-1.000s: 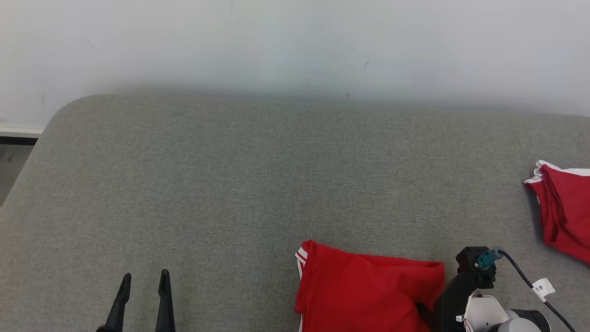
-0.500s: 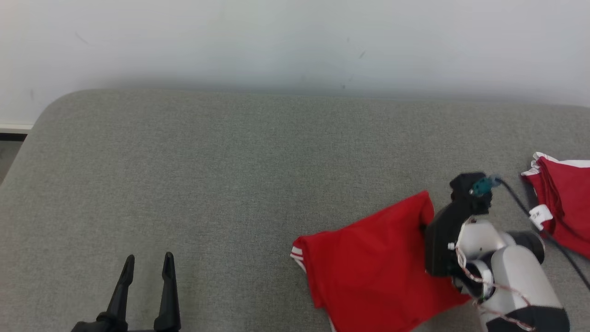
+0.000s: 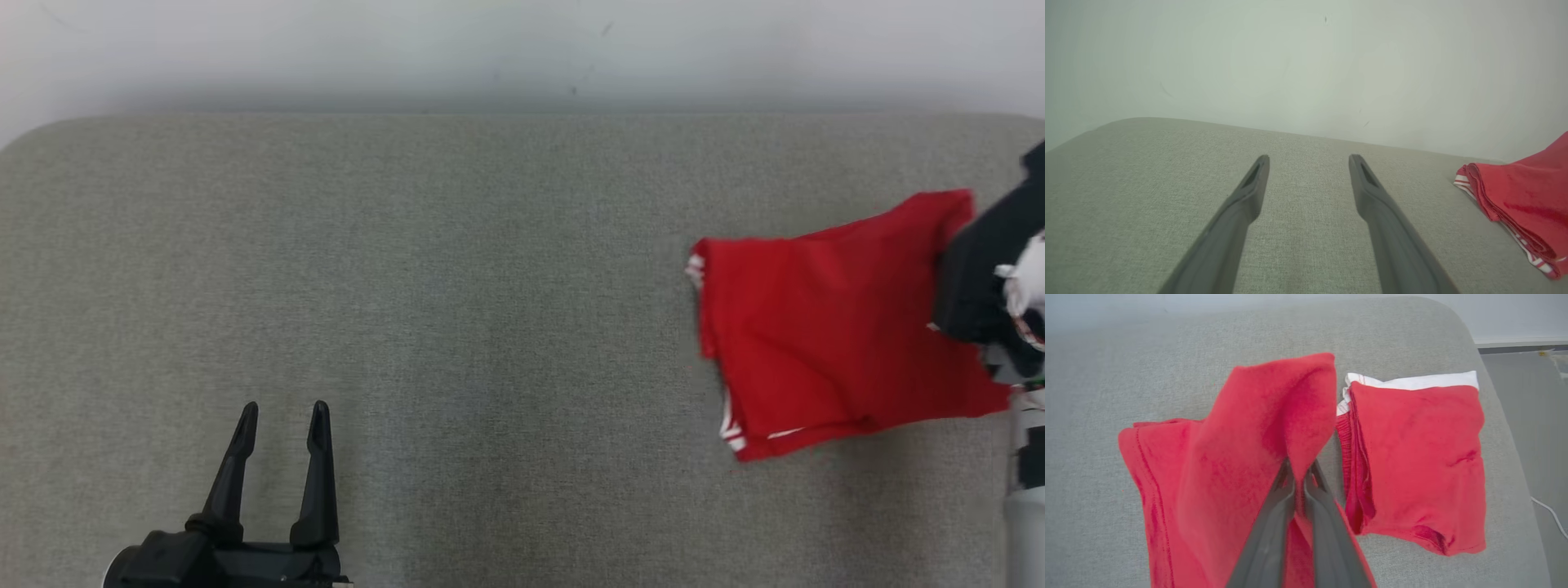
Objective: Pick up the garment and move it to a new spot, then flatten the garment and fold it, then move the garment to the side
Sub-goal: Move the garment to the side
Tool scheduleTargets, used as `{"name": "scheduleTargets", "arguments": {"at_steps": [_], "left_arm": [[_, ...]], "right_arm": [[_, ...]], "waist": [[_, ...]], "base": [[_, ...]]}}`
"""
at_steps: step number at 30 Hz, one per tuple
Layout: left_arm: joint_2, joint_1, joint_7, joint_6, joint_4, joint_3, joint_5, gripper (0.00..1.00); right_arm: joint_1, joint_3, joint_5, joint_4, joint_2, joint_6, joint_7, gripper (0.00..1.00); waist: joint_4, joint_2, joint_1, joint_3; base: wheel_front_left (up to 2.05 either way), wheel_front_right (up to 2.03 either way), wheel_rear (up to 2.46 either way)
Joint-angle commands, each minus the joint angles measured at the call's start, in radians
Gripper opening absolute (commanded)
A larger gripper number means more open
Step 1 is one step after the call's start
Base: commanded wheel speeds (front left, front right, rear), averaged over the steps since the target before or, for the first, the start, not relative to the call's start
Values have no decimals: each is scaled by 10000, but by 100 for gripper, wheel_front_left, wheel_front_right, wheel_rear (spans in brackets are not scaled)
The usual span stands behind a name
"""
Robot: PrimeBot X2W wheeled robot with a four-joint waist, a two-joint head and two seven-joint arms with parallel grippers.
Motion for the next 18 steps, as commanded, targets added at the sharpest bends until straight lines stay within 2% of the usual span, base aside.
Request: {"name": "scheduleTargets", "arguments": {"at_steps": [1,7,18], "left_arm": [[-10,-81,-23,-1,-15,30,-19,100],[-9,-373,-24,-5,-127,41,146,100],[139,-1262,-24,-14,-422,-354,473,100]], "right_arm": [[-142,-162,-70,-190,-135,-22,70,0],[-362,-555,-474,-896,-923,-22,274,0],[-710,-500,-1689,-210,-3332,-22,-1,0]], "waist": [[-213,-1,-2,233],[-370,-1,-2,785],[-10,-1,-2,2280]], "base": [[0,0,0],[0,0,0],[0,0,0]]}}
